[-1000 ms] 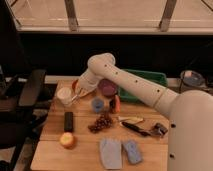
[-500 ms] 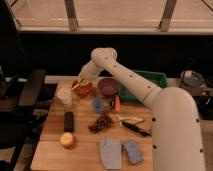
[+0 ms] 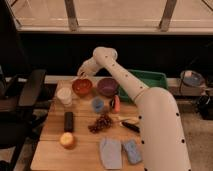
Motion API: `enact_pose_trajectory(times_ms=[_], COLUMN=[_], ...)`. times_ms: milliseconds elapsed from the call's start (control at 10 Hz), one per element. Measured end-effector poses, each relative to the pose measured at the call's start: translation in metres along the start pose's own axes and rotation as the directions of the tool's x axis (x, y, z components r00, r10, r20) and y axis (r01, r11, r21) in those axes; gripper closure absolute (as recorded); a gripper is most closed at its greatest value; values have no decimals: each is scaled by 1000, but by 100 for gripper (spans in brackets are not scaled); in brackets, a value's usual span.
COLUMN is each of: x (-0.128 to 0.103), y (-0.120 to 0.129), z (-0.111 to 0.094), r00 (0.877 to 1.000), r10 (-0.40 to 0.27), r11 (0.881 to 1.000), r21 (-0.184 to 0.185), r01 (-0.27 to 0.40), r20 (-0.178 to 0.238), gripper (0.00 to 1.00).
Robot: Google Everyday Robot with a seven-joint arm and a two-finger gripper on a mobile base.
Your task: Place fork in red bowl
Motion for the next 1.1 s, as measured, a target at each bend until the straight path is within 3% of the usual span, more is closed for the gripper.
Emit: enact_pose_trajectory(times_ms=[300,900,1000,1100], x=[-9,-27,-27,-27], y=[14,42,45,48], z=[10,24,25,24], r00=[1000,992,989,987], r10=[20,82,97,102], r11=[1000,997,995,995], r21=[5,0,4,9], r01=[-21,-83,-98,-104], r20=[24,96,112,121], gripper=[98,40,26,21])
